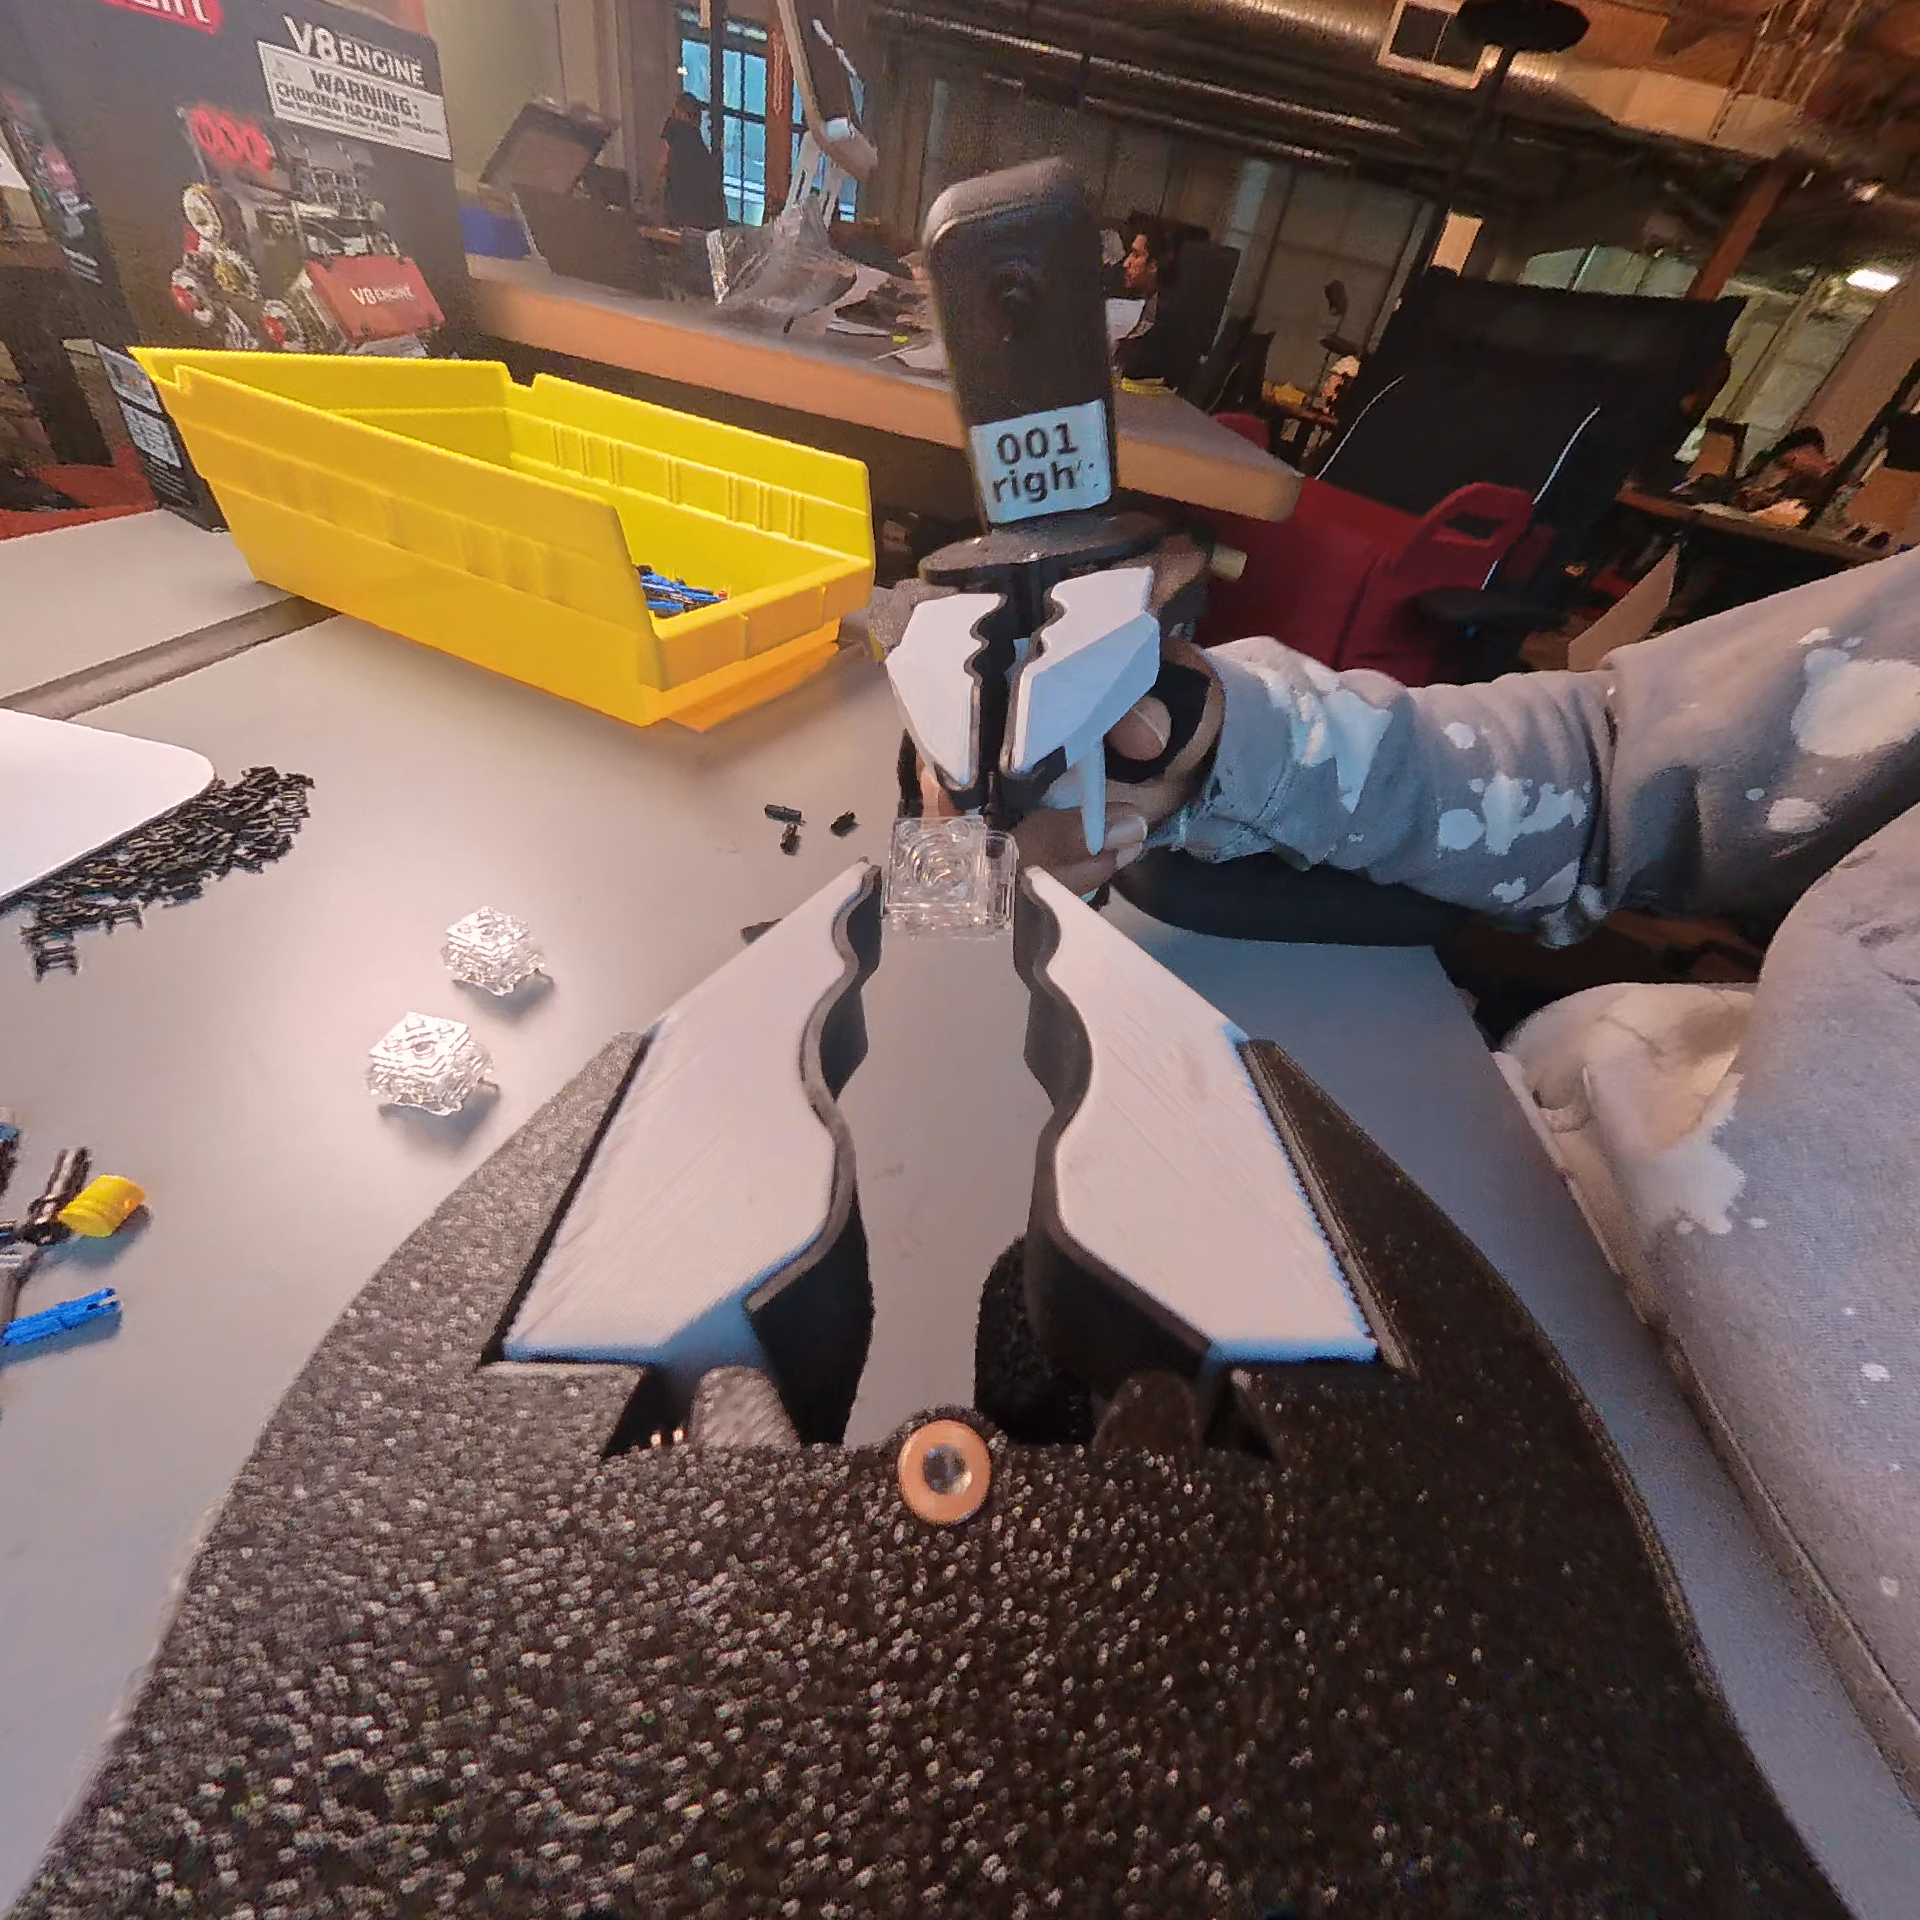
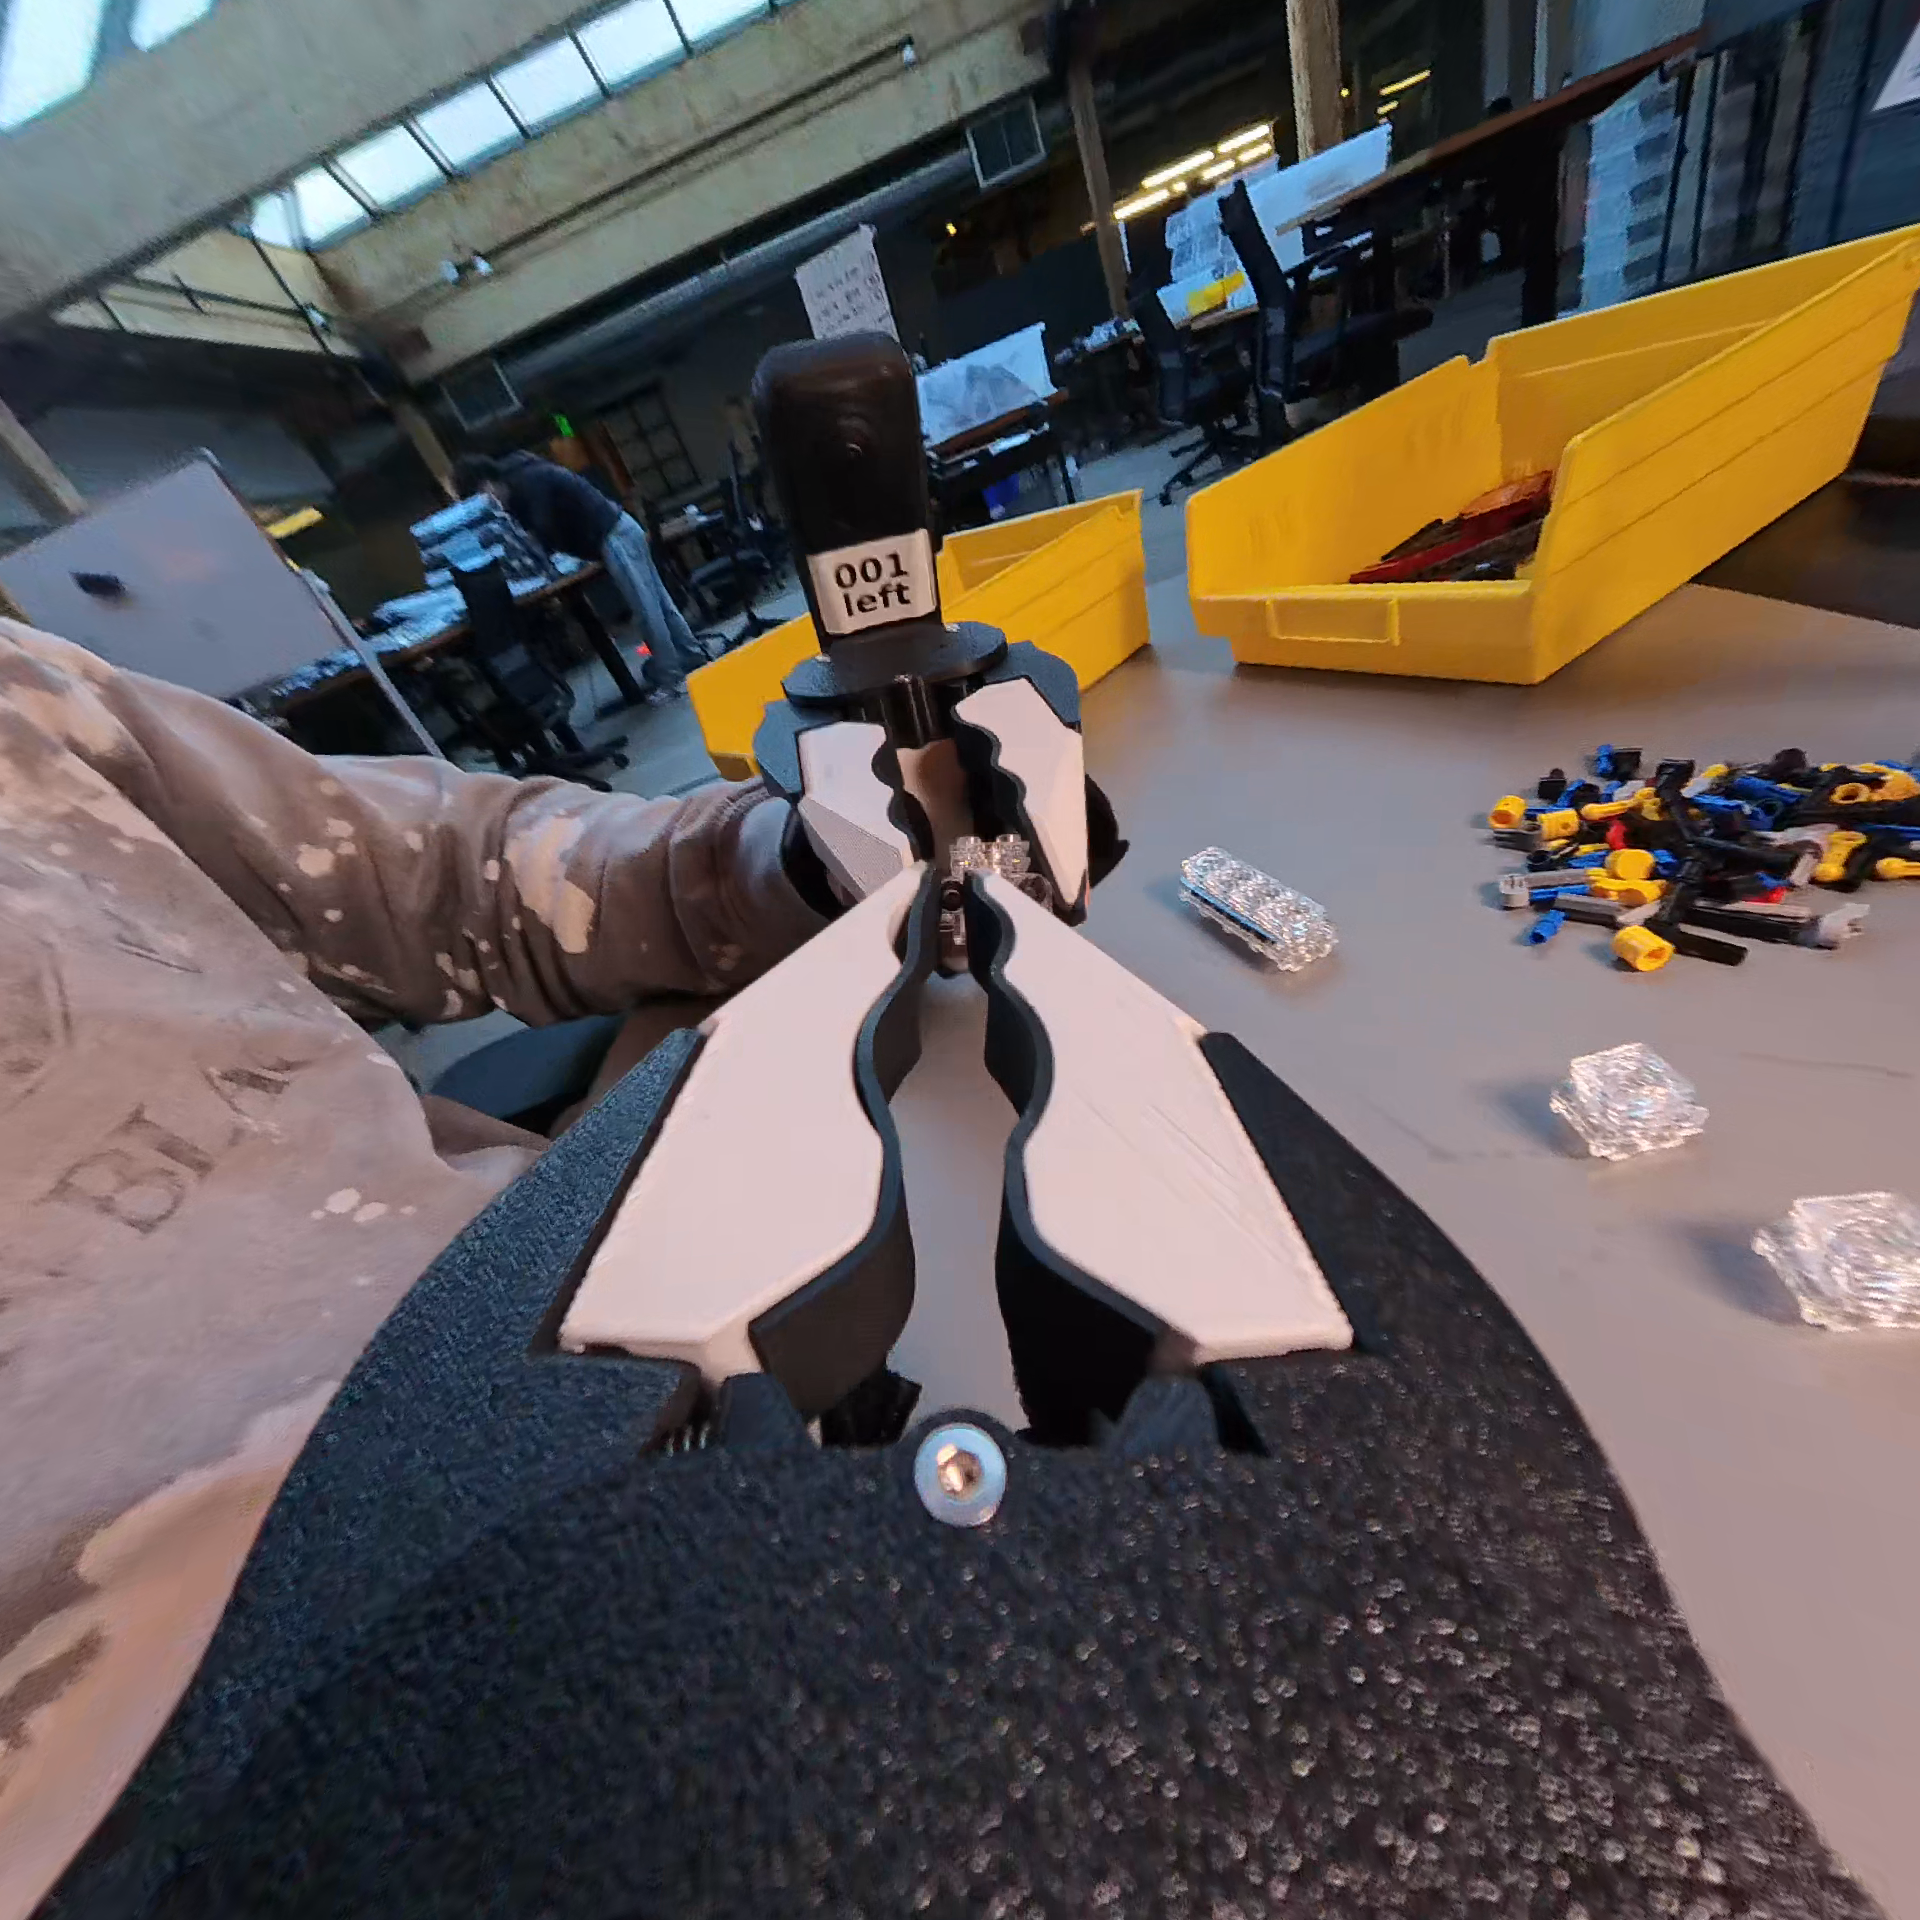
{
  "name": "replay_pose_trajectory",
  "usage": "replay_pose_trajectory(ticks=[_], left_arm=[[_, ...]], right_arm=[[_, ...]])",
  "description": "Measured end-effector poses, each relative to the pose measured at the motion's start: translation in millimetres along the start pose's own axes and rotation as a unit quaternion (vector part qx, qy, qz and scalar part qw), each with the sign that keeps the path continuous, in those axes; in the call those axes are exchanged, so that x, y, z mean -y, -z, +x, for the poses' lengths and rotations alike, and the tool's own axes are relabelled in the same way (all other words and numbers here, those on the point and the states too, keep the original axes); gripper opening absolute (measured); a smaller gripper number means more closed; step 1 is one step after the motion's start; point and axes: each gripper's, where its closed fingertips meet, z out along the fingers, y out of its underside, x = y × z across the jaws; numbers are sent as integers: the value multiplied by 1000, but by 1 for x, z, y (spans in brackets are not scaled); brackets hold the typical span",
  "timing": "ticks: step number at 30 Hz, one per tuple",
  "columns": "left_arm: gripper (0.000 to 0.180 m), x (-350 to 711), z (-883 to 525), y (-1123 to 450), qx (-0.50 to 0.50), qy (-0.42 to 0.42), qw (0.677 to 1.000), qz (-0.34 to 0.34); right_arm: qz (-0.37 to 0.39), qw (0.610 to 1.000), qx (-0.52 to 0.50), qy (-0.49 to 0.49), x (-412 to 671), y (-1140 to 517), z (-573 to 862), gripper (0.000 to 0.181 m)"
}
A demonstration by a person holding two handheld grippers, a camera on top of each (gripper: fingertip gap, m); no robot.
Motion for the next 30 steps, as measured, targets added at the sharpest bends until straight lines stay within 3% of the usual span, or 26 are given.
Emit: replay_pose_trajectory(ticks=[4,11,15,17,21,27,30], left_arm=[[22,-10,-3,0,21,-36,998,-36],[22,-14,-5,-4,37,-36,997,-50],[22,-15,-6,-4,28,-2,998,-47],[22,-6,-8,-4,5,56,998,-15],[22,8,-17,1,-36,192,979,53],[22,13,-13,5,-117,346,925,103],[22,13,-7,2,-133,357,919,104]], right_arm=[[-65,994,-45,81,-10,-4,2,4],[-69,996,-36,35,-16,-2,5,3],[-72,994,-51,61,-15,-3,6,4],[-40,988,-81,129,-4,-3,9,5],[-15,947,-144,288,13,-4,5,42],[-100,825,-266,489,3,-19,22,43],[-96,800,-285,519,8,-24,21,28]])
